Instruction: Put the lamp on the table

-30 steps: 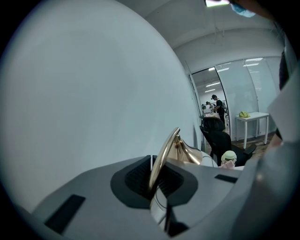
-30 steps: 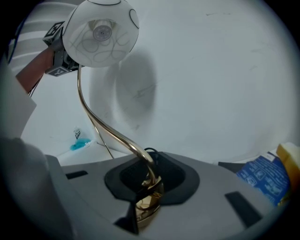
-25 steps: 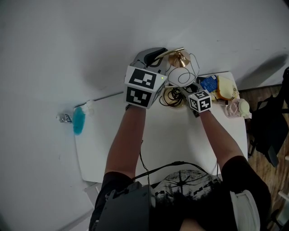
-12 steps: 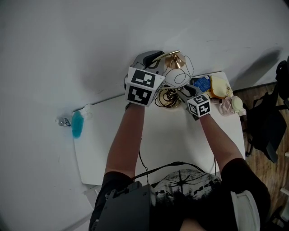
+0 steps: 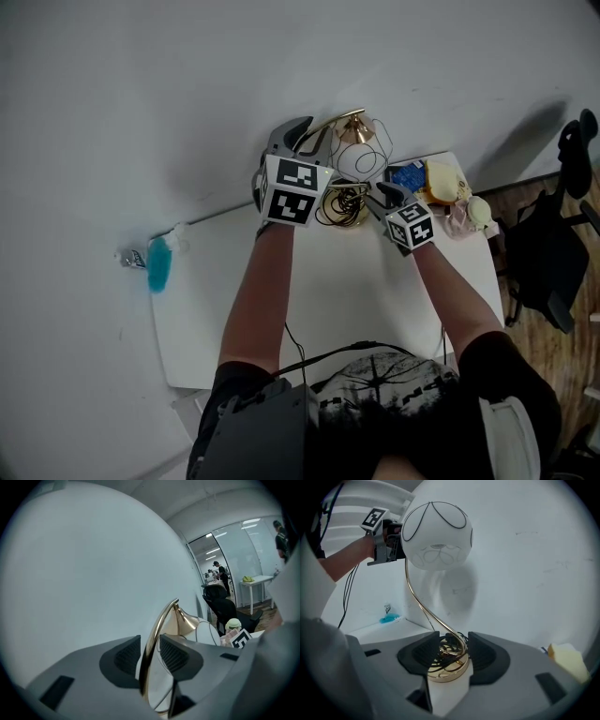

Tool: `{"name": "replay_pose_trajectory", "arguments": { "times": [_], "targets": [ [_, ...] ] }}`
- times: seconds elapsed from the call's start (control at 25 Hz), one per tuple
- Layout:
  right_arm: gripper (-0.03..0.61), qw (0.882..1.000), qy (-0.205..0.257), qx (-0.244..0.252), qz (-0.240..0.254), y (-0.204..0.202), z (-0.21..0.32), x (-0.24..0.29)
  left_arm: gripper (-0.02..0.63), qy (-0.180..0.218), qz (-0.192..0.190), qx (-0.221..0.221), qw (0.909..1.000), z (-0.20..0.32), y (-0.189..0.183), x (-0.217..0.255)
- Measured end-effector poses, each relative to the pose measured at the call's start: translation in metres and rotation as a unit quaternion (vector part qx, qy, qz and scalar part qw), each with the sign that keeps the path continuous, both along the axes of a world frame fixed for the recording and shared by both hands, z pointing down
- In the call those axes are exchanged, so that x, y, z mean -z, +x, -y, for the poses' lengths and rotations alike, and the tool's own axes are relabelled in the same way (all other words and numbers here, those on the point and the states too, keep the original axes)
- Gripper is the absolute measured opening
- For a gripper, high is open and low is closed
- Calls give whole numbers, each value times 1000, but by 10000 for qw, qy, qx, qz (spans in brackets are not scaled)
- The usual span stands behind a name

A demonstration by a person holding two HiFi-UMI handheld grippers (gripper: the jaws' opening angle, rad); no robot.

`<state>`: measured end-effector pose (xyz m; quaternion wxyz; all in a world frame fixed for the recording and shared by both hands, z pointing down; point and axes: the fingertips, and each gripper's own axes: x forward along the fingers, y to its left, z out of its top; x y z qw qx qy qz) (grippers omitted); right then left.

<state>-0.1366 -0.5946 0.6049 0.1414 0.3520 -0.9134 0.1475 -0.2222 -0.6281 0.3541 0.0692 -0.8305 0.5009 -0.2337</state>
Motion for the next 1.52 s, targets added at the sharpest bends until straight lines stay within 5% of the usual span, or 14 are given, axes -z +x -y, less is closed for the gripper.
{"name": "replay_pose_trajectory", "arguments": {
  "times": [0.16,0.4,0.88,1.2,1.52],
  "targets": [
    [181,10000,28,46,-7,-2,-10,7,169,-50,59,81,9999,-14,-7,-2],
    [181,9997,203,148,66,-7,-25,29,175,63,-125,241,9996,-40,-19,2],
    [163,9959,704,404,390,8,-86,91,172,-192,-1024,283,9942,-119,-16,-16],
    [34,9916,1071,582,425,39,-146,132,29,-183,-1302,54,9913,-194,22,-35],
    [18,9902,1232,613,257,89,-207,152,15,-414,-1661,-243,9849,-271,74,-60]
  ]
}}
